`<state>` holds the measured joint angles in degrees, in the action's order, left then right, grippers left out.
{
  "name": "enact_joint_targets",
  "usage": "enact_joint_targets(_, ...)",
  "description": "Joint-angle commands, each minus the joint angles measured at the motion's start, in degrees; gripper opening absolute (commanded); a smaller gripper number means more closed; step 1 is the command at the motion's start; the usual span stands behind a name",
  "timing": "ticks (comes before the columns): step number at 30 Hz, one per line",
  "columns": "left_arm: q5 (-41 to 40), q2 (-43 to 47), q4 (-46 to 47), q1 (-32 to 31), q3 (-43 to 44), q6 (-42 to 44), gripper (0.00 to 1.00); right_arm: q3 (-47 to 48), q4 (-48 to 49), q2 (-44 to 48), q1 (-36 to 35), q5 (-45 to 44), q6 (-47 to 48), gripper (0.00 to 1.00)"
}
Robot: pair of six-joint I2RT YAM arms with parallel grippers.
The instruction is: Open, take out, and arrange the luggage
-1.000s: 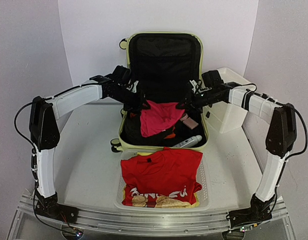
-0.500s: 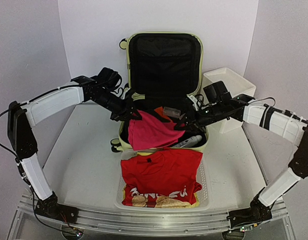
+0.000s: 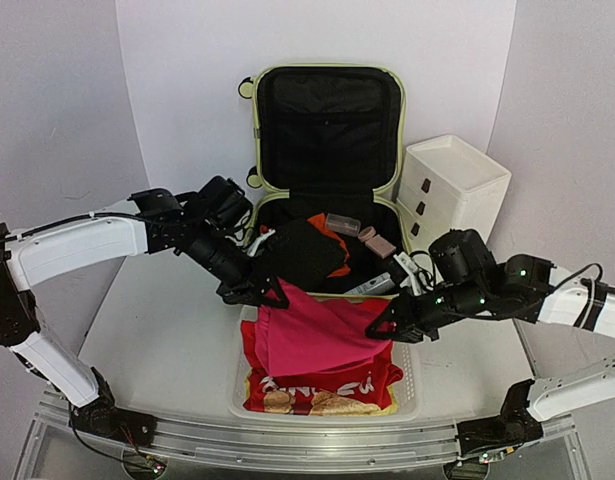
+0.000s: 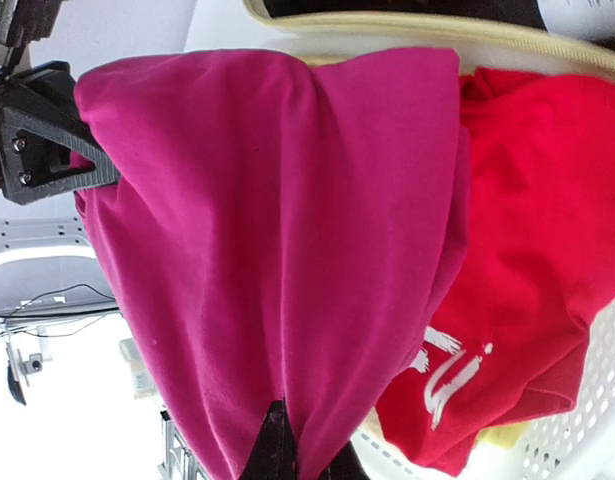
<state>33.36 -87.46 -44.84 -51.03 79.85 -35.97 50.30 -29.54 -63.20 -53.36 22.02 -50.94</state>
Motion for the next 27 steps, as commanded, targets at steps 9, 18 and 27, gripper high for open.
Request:
enact_joint_targets(9,-8.0,-0.8,17.3,-2.9,-24.4,-0.6,0.06,-14.5,10.7,-5.1,-12.5,-17.8,-9.8,0.44)
enact_joint_targets(18,-12.5,0.5,20.3,-3.0,-26.3,4.1,0.23,-1.9,7.5,-7.9,-12.5,-28.6,1.7,0.62)
enact_joint_targets(27,-13.1,4.2,21.5,-3.0,-28.6,5.8,0.25,11.6,5.3,-25.1,-11.0,-31.5,8.6,0.53)
